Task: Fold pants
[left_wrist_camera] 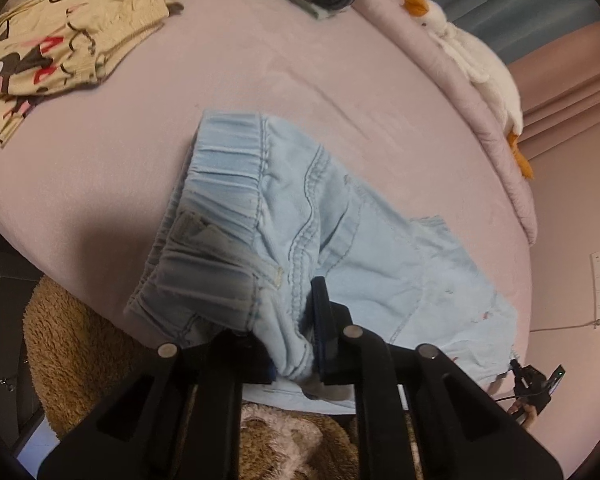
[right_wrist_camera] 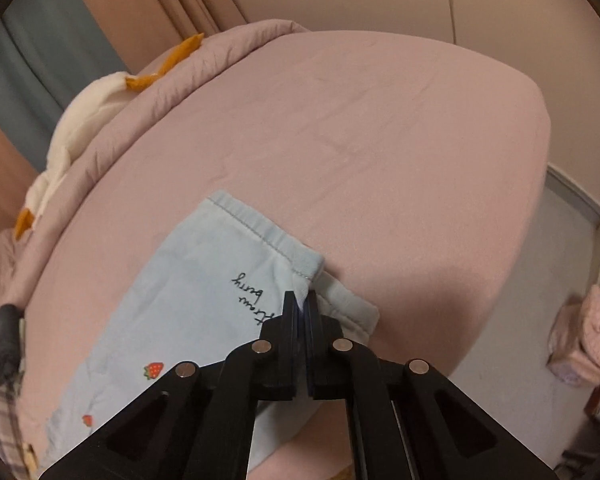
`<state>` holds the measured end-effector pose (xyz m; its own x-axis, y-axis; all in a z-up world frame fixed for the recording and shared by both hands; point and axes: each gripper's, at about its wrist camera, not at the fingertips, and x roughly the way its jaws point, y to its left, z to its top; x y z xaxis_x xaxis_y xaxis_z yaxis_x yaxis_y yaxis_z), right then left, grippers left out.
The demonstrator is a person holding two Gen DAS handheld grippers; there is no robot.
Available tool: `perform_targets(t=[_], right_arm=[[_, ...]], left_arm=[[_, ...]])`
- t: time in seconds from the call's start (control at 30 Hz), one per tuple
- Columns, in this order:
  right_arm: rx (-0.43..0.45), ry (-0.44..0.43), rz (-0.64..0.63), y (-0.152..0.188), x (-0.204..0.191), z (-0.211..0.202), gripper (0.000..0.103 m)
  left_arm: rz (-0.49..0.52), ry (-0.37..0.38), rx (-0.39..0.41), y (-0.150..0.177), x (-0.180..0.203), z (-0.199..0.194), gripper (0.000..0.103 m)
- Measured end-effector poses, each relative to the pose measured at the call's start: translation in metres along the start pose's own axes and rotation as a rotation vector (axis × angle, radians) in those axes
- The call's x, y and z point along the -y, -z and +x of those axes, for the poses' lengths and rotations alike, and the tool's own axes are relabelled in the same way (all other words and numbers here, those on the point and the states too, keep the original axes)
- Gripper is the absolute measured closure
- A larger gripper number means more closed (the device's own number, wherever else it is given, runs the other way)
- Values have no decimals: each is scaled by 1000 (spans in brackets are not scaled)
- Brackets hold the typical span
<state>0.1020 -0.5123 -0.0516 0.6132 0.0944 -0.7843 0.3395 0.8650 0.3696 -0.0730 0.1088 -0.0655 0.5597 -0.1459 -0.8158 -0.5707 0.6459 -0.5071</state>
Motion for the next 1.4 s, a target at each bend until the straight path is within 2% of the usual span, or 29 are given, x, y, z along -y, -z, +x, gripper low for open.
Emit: perform_targets(t=[0.13, 0.2, 0.33, 0.43, 0.47, 0.5, 0.53, 0.57, 0.6, 0.63, 0.7, 0.8, 0.83, 0.97, 1.0, 1.03, 1.13, 1.23, 1.27, 1.3, 1.37, 1.4], right_arm=[[48, -33, 12, -3, 4, -22, 100], [47, -39, 7, -1, 9, -19, 100], [-55, 25, -5, 10, 18, 16, 100], [-62, 57, -7, 12, 17, 21, 99], [-67, 95, -23, 12, 12, 15, 97], [-64, 130, -41, 11, 5, 11, 90], [-53, 169, -61, 10, -4, 5, 76], [-33, 190, -88, 11, -14, -4, 70], [-15, 179, -119, 12, -27, -13, 57], [-9, 151, -148, 12, -39, -18, 53], [-19, 33, -256, 20, -79, -28, 53], [-77, -141, -411, 39, -145, -26, 53], [-122, -221, -466, 49, -173, -21, 53], [-298, -438, -625, 97, -269, -3, 53], [-334, -474, -664, 108, -289, 1, 53], [-370, -504, -702, 119, -310, 5, 53], [-465, -538, -792, 151, -361, 24, 53], [-514, -502, -874, 178, -395, 40, 53], [-527, -485, -903, 185, -400, 44, 53], [-549, -458, -916, 190, -405, 53, 53], [-603, -422, -947, 197, -409, 64, 53], [-593, -431, -950, 196, -403, 63, 58]], left_arm=[[22, -21, 17, -3, -2, -14, 90], [65, -58, -20, 0, -4, -4, 90], [88, -141, -71, 10, -12, 25, 85], [87, -125, -74, 7, -12, 21, 81], [98, -129, -80, 5, -11, 17, 79], [109, -125, -84, 4, -9, 13, 74], [117, -116, -71, 2, -7, 4, 62], [120, -116, -47, 1, -7, -3, 51], [122, -122, -15, -1, -6, -10, 34], [124, -130, 22, -4, -5, -19, 23], [138, -134, 78, -11, -4, -27, 18], [172, -136, 109, -26, -3, -18, 18], [174, -135, 113, -30, -3, -14, 18], [180, -136, 89, -50, -7, 9, 21], [184, -138, 79, -52, -9, 13, 26], [188, -133, 63, -55, -13, 17, 36], [163, -132, 7, -57, -21, 31, 46], [166, -113, 17, -53, -25, 34, 52], [170, -108, 18, -52, -25, 33, 55], [172, -95, 18, -50, -25, 31, 64], [183, -98, 26, -46, -23, 29, 65], [193, -105, 33, -44, -22, 28, 66]])
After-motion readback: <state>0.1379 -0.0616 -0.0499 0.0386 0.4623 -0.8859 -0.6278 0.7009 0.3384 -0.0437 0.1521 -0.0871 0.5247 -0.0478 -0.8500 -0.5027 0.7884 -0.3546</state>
